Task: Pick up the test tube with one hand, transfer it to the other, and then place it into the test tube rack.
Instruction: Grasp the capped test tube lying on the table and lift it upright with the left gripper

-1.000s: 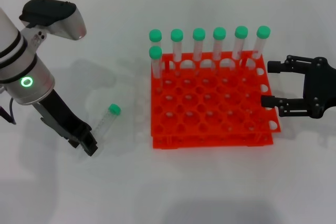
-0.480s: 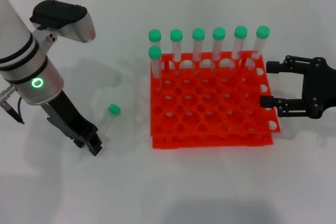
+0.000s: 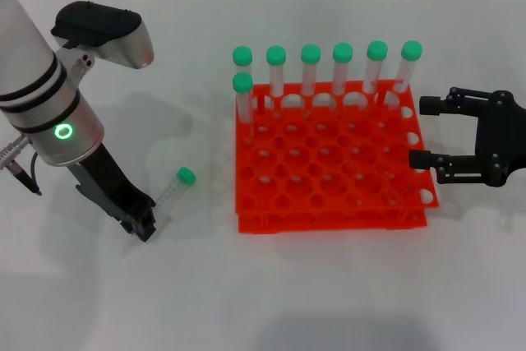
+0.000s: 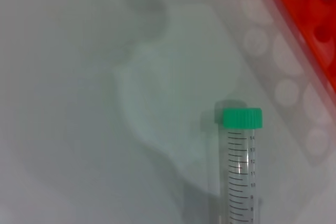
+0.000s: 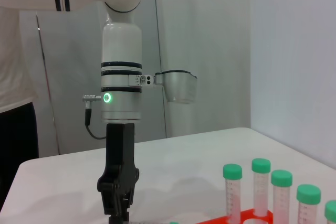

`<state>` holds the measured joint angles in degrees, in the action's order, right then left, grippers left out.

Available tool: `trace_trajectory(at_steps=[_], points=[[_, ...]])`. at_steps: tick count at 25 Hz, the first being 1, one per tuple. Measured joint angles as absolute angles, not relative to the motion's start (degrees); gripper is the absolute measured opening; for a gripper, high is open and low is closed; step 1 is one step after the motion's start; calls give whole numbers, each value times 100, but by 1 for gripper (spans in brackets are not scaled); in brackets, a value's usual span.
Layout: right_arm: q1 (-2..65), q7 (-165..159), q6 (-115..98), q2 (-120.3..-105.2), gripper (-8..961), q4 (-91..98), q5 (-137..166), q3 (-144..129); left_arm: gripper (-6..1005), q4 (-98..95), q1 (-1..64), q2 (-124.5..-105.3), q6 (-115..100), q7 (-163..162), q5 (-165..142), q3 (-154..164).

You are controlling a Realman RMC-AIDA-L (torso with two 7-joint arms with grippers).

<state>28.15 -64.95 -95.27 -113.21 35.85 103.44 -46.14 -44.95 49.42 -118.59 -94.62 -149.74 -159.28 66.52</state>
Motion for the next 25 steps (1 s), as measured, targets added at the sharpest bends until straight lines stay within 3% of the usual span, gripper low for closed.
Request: trace_trajectory(at_steps=[2,13,25], points=[[2811,-6495,-9527,-11320,755,3592,10344,-4614,190,-4497,4930,-11865,-9446,-14974,-15923,6682],[2771,-6488,-9505,-11320,751,3574,10335,-4612,190,-4779,4885,-11894,-9412,-14965,-15869,6679],[2613,-6486,-9568,-11318,747,3629,10134,-4605,190,-7141,4203,-11897,-9289,-14837,-15136,6670]])
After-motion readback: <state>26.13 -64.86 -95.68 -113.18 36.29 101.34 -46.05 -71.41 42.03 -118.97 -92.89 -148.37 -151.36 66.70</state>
